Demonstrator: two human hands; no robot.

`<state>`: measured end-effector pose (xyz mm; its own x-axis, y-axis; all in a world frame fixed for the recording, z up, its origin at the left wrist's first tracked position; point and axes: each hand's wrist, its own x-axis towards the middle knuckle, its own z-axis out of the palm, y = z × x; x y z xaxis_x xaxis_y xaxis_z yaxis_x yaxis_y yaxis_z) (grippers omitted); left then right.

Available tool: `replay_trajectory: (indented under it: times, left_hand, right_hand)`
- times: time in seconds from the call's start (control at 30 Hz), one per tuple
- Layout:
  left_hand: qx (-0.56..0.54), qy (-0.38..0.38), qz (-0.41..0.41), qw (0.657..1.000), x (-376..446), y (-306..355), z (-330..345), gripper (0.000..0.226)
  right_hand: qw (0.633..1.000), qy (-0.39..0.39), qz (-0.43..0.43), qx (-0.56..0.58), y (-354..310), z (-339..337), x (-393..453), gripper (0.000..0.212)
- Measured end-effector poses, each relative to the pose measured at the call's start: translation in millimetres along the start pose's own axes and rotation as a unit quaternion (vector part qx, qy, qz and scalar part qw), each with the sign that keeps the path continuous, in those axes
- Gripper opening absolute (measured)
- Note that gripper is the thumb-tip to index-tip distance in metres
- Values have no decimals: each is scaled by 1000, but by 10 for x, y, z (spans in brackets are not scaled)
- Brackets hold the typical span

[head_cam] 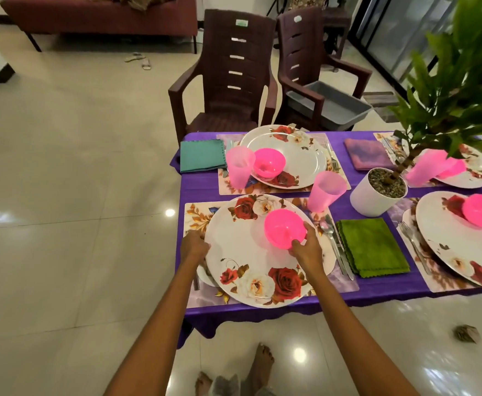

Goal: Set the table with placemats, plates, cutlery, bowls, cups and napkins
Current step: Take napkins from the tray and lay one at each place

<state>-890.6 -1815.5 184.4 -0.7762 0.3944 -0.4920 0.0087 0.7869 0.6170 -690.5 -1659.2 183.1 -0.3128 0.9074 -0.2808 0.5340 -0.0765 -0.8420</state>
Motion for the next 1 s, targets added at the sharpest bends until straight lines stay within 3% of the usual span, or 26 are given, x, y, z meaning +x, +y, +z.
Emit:
replay_trajectory:
  times: [0.3, 0.73, 0.9, 1.0]
  left_hand:
    - [0, 11, 0, 1000, 38, -183, -100, 38]
    - [13, 21, 33, 999, -79, -83, 9, 35]
    - [8, 131, 73, 989, -112, -220, -111, 39]
    - [7, 123, 69, 990, -86, -335, -152, 41]
  right_hand:
    - [1000, -24, -12, 6, 72, 31, -169, 60]
    - [1000, -6, -12, -7, 102, -80, -178, 57]
    - [1000, 19, -10, -21, 177, -55, -176, 49]
    - [999, 20, -8, -40, 204, -23, -195, 47]
